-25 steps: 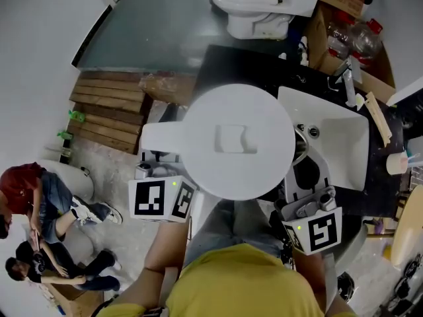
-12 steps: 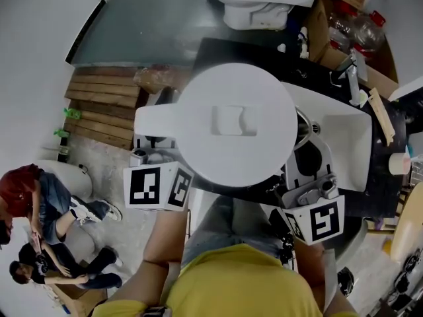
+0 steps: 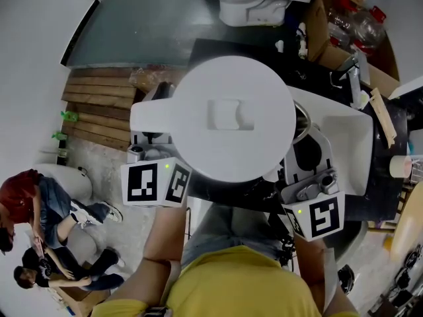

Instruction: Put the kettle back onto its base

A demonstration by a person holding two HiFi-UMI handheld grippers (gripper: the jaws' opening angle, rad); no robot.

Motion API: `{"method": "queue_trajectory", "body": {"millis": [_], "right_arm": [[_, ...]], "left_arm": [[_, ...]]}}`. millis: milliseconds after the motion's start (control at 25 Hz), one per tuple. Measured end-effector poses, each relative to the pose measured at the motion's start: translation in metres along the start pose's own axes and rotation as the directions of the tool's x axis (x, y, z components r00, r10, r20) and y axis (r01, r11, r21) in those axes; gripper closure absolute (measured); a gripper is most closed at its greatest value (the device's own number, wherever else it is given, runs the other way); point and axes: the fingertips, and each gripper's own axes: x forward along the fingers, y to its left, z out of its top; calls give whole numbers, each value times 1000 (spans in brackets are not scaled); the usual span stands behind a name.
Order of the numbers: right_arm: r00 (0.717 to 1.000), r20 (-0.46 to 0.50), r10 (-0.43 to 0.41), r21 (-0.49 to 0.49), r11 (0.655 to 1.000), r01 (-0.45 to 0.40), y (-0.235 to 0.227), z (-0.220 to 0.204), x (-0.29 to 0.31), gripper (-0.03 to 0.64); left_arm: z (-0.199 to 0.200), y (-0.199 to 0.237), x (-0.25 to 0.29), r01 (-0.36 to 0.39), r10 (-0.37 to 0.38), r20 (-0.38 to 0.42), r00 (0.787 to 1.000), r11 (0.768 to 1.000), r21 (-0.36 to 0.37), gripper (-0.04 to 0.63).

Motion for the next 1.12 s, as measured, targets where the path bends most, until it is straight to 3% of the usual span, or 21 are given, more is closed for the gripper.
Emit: {"method": "queue_trajectory", "body": {"millis": [1120], "right_arm": [[998, -8, -65, 30, 997, 65, -36, -33, 29, 612]], "left_arm": [[-35, 3, 58, 27, -27, -14, 1000, 1000, 11, 554]]}}
